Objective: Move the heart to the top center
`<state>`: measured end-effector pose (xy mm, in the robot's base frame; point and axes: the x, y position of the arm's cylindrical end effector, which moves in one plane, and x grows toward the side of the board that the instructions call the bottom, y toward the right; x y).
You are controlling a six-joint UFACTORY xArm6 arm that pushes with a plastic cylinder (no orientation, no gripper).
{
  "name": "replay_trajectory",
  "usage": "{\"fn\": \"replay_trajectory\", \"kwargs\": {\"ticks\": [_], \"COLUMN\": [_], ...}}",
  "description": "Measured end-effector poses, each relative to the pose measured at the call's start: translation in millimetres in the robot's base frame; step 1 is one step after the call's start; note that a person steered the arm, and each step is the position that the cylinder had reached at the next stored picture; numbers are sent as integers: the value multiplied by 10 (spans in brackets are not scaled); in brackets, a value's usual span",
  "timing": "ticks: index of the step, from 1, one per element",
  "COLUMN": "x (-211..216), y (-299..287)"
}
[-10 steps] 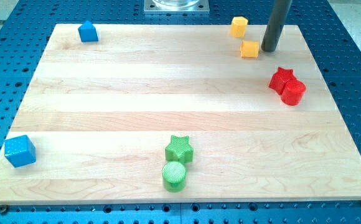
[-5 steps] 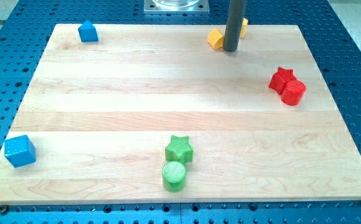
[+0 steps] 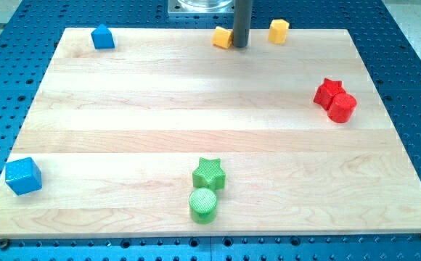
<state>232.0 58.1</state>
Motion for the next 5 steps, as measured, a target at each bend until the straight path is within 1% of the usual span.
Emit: {"fn": "replay_trajectory", "kwargs": {"ticks": [1,2,3,4,5], "x": [-337,-391,-231,-210,-114], "y": [175,100,-72,-72,-232]}}
